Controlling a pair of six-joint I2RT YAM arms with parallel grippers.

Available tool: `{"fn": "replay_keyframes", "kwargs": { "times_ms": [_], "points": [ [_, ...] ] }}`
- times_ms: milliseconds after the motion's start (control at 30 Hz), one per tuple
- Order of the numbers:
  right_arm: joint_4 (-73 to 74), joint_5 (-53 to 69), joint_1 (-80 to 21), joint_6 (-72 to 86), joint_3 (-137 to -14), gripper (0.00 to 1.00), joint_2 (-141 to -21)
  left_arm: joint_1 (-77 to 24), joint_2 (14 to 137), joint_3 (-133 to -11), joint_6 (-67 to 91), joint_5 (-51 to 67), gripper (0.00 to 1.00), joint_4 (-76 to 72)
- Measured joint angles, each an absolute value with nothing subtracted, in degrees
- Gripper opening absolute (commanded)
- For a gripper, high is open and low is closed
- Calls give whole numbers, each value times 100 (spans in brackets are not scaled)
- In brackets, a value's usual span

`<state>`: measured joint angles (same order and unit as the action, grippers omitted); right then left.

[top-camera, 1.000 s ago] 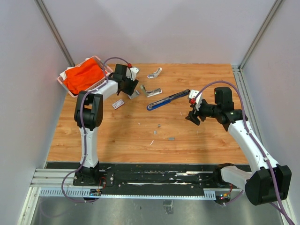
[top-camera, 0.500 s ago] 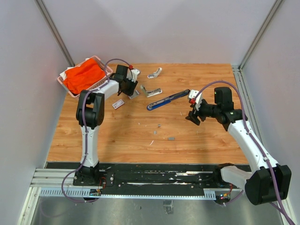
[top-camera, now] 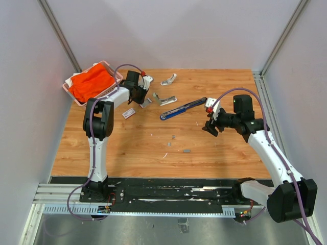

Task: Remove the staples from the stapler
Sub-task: Move the staple box to the center of the board.

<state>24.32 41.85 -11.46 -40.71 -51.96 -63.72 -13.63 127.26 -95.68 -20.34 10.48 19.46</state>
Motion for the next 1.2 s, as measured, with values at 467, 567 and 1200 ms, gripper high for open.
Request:
{"fn": "replay_keyframes", "kwargs": {
  "times_ms": [467, 567, 1200],
  "points": [
    [2432, 4187, -1146, -4071, -5196, 66, -6370, -1363, 12320, -8984, -1992, 1361, 2, 1973],
    [2432, 4187, -1146, -4071, -5196, 66, -6370, -1363, 12101, -8713, -1946, 1433, 2, 1957],
    [2423, 4386, -1149, -4165, -5172, 66, -6412, -1374, 10659, -7046, -2720, 2556, 3, 1841]
  ]
}}
